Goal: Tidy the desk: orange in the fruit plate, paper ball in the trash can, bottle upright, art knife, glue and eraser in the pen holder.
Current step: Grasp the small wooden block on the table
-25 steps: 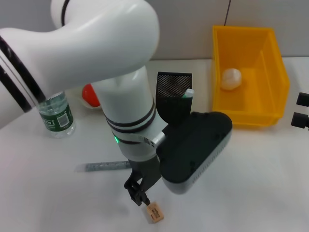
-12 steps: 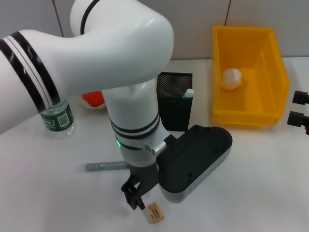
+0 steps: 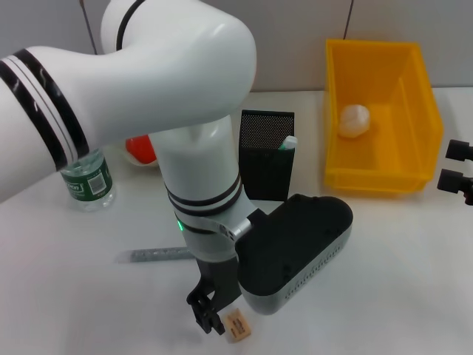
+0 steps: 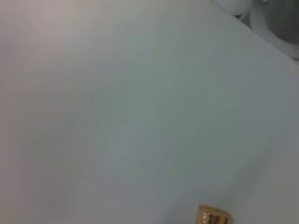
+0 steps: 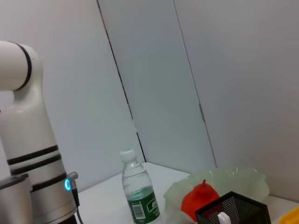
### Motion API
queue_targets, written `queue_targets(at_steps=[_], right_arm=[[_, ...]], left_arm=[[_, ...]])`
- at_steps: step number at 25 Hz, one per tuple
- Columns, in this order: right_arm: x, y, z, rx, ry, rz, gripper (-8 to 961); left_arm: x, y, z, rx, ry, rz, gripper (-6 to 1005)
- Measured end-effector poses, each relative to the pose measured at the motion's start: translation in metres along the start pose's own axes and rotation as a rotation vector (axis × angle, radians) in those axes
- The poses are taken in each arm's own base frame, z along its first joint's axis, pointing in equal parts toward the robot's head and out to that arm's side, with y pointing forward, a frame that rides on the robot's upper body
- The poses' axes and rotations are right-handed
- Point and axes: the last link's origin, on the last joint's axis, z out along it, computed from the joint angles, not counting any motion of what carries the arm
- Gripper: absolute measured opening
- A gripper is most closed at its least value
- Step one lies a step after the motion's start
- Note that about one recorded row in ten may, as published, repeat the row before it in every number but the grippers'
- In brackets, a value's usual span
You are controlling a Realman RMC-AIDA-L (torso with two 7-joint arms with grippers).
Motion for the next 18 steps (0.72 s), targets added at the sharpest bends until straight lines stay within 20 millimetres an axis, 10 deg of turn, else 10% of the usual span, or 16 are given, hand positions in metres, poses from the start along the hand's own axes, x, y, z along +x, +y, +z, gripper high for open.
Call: queue_targets(at_steps=[18], right_arm=[[-0.0007,0.0004,0.0059,-0.02,0.0,0.001,746]], left_arm=[[-0.0058,-0.0057,0.0045,-0.037,-0.013,0.012,642]])
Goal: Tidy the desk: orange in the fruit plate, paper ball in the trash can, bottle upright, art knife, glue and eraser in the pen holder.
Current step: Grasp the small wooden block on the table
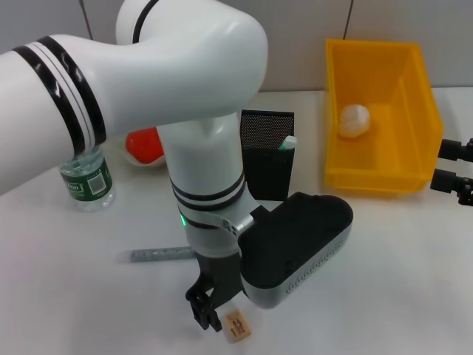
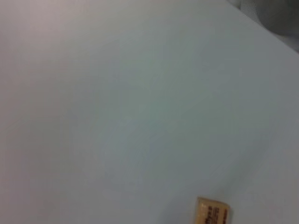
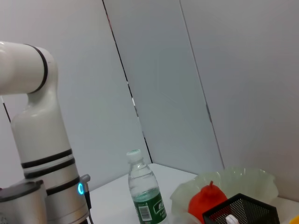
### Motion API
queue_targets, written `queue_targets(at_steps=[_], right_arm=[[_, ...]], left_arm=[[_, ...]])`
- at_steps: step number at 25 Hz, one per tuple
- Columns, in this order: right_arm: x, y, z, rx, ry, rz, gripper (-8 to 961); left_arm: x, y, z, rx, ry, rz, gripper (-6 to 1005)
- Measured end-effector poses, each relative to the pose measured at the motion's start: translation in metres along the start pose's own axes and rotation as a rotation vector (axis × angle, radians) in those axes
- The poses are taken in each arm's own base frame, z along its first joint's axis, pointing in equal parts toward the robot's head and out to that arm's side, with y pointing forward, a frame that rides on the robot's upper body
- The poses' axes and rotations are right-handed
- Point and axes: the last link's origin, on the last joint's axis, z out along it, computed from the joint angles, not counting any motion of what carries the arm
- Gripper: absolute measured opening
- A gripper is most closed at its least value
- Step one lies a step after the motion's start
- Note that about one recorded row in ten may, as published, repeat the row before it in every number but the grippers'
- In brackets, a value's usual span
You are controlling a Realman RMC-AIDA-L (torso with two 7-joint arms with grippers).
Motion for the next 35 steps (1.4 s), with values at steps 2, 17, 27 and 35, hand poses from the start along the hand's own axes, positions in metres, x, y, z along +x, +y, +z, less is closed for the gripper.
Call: queue_targets(at_steps=[2,17,27,35], right_arm=[[0.001,0.001,-0.001,0.001,0.0,0.003,746],[0.002,0.002,-0.002,-0.004,0.005,0.007,745],[0.001,0.002,0.001,-0.012,0.016,0.003,746],[0.001,0.001,0.002,-0.013,0.015,0.0,745]], left_arm=[[0.002,0.0,0.0,0.003,0.008,0.002,641],[-0.002,-0.001,0.008,-0.001,0.053,-0.015,604],[-0.003,0.001,0.011,-0.005,0.07,-0.034,562],[-0.004,0.002,0.014,-0.008,0.073,-0.037,539]])
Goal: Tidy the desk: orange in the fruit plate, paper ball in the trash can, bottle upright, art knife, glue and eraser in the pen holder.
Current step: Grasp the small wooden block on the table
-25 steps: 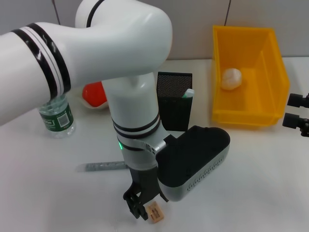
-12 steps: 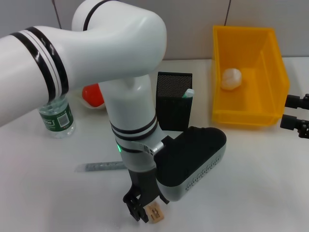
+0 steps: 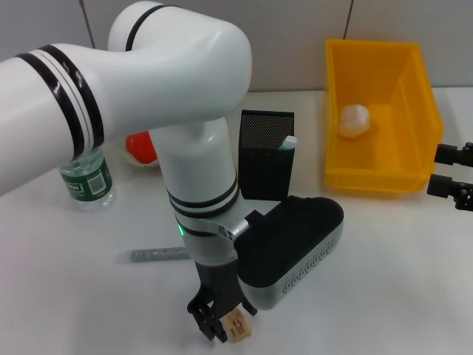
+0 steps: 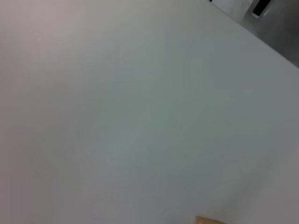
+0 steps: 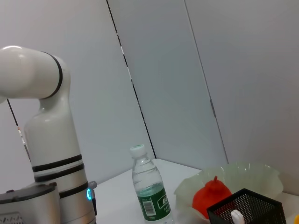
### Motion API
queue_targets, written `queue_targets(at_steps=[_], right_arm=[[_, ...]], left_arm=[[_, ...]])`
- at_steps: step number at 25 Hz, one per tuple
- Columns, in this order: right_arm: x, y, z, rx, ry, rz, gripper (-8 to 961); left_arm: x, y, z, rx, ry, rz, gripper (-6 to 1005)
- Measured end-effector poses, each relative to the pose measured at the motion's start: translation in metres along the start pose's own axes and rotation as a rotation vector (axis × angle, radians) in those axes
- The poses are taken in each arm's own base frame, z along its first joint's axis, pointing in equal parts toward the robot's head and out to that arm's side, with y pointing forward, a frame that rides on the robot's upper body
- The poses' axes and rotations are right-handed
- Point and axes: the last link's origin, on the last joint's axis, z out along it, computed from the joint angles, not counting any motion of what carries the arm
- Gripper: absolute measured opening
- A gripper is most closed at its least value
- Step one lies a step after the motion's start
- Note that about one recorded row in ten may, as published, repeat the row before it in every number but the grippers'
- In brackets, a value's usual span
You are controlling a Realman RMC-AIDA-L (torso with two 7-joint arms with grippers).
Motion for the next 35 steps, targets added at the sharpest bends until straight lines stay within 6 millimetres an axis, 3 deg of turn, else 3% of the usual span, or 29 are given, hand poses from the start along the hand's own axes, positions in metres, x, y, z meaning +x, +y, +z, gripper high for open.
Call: queue_targets(at_steps=[20,35], right_arm=[[0.0002,0.0018,0.0039,-0.009,-0.005,-0.002,746],[-0.0005,0.0015,0.0065,-0.011,-0.008,-0.004,745]], left_arm=[[0.0019,-0.0015,0.0027,0.012,-0.014,0.027,440],[0.0005,-0.0029,0.003,0.021,-0.019,0.03,435]])
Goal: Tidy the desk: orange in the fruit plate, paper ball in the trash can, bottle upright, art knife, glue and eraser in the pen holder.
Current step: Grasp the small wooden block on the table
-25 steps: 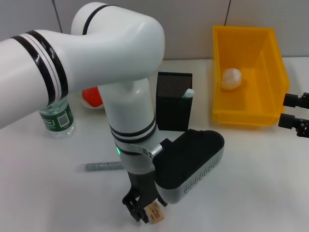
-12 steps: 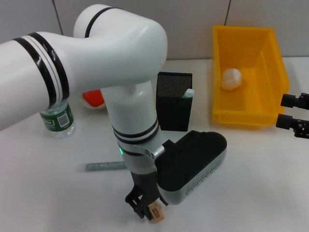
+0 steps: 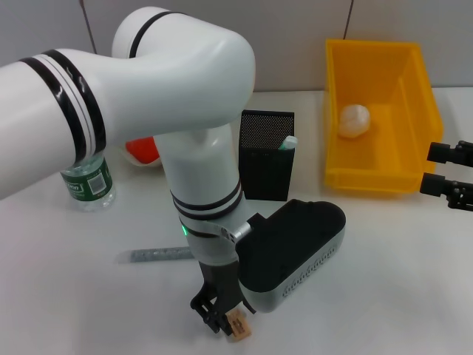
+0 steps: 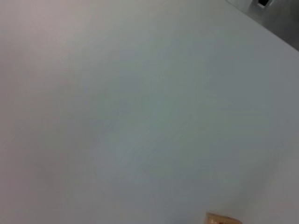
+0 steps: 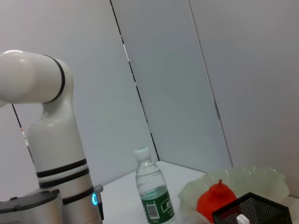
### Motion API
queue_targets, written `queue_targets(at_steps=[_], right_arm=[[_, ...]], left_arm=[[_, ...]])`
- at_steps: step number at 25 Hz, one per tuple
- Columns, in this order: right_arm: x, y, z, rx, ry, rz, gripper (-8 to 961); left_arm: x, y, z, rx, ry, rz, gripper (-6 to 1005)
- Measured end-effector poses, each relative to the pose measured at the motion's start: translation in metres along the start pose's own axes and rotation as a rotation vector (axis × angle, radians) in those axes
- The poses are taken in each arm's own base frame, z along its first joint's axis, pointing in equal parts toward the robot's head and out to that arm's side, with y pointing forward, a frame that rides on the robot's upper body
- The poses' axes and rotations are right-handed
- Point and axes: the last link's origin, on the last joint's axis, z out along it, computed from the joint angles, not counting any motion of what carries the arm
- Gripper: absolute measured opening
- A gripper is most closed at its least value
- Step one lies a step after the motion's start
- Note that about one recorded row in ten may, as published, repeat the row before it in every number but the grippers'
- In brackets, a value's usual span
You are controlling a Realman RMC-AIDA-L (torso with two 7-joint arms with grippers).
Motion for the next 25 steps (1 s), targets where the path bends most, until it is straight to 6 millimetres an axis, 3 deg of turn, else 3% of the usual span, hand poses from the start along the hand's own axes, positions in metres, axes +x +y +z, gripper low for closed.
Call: queue_targets(at_steps=[25], right_arm=[[-0.0006,0.0014,0.0035,-0.01,-0.005,-0.004,746]], left_arm=[[-0.0011,0.002,0.0032,-0.008,-0.008,0.012,329]])
